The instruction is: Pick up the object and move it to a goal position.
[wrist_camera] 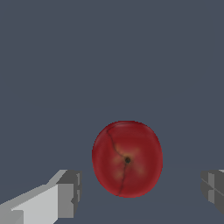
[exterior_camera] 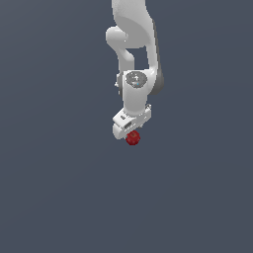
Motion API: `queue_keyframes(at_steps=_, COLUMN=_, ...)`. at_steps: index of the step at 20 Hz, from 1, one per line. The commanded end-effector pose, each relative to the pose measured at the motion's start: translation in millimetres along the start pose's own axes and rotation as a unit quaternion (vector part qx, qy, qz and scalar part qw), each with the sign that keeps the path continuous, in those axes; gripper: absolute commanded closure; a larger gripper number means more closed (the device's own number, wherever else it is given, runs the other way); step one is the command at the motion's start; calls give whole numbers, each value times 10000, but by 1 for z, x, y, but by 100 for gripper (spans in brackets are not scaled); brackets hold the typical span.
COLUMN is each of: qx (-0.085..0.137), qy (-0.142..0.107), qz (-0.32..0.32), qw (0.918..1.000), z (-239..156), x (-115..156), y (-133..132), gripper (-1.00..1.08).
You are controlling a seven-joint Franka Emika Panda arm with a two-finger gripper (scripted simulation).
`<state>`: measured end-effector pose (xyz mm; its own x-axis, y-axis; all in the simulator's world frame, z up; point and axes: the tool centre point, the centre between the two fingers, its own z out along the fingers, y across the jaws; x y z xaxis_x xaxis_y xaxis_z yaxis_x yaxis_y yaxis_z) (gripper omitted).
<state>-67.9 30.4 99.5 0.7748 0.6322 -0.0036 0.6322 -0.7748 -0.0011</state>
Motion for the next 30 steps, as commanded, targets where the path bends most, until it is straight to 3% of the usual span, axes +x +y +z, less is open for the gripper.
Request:
queue_keyframes(at_steps=1, qx=-4, qy=12, qz=-131, qw=9999, z=2, x=0, y=-3, gripper=-92)
queue_keyframes(at_steps=9, qx=-4, qy=14, qz=-173, qw=9998, z=6, x=-1, y=-4, gripper=-92)
queue_keyframes(at_steps=24, qx=-6, qy=18, qz=-201, qw=9998, z=53, x=-1, y=-5, gripper=-92)
queue_keyframes(at_steps=25, qx=-6, qy=18, qz=-201, qw=9998, z=53, x=-1, y=-5, gripper=108)
queue_keyframes(at_steps=30, qx=-6, qy=18, qz=-201, qw=9998, z=53, x=-1, y=-5, gripper=108)
